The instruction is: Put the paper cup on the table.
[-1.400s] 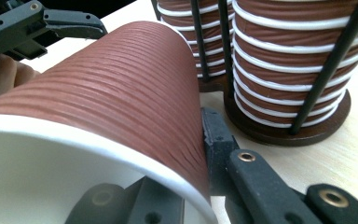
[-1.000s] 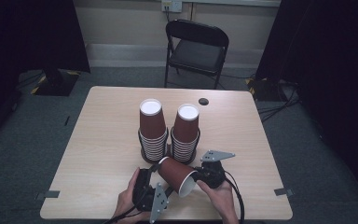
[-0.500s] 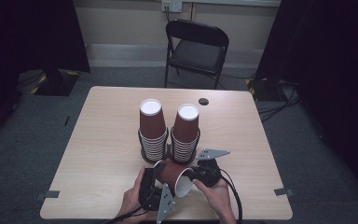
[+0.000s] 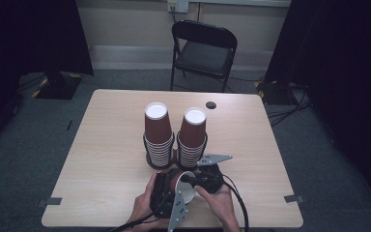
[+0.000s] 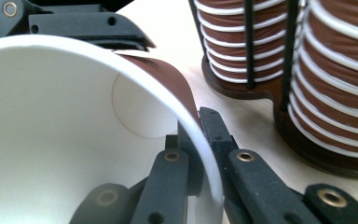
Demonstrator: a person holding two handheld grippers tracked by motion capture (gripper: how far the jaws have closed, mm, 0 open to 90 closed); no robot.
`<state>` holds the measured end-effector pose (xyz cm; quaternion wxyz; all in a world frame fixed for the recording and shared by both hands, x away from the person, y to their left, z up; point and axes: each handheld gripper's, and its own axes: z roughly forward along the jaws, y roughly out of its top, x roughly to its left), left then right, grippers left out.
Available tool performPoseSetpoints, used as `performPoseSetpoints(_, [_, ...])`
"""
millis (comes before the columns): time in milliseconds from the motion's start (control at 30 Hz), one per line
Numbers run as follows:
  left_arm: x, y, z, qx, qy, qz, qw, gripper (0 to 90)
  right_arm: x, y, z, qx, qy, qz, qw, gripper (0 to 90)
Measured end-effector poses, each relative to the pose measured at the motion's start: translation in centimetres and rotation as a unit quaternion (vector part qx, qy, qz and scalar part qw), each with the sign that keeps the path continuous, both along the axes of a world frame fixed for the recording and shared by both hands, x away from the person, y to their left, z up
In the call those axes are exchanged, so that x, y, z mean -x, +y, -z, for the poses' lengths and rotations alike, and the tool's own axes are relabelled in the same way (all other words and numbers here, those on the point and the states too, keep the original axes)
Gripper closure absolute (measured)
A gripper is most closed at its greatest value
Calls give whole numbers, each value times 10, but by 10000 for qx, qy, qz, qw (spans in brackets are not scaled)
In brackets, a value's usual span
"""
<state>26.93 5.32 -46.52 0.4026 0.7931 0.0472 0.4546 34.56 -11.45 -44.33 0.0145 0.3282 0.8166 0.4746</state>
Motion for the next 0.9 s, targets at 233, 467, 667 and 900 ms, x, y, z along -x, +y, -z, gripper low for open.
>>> performPoseSetpoints(233, [1,-5,-3,78,-63,-84,9999,40,0,3,0,-55,49,-67,10000,875])
performPoseSetpoints(467, [1,-3,-3,256,-29,-43,9997,51,2,1,-2,-77,-2,-31,10000,873])
performPoseSetpoints(667, [0,-1,-5,409,97,-70,9991,56,2,2,-2,-167,-35,10,9999,868])
performPoseSetpoints(900, [-3,2,-6,789,280,-78,9965,59,2,-1,-3,-330,-97,159,9993,810])
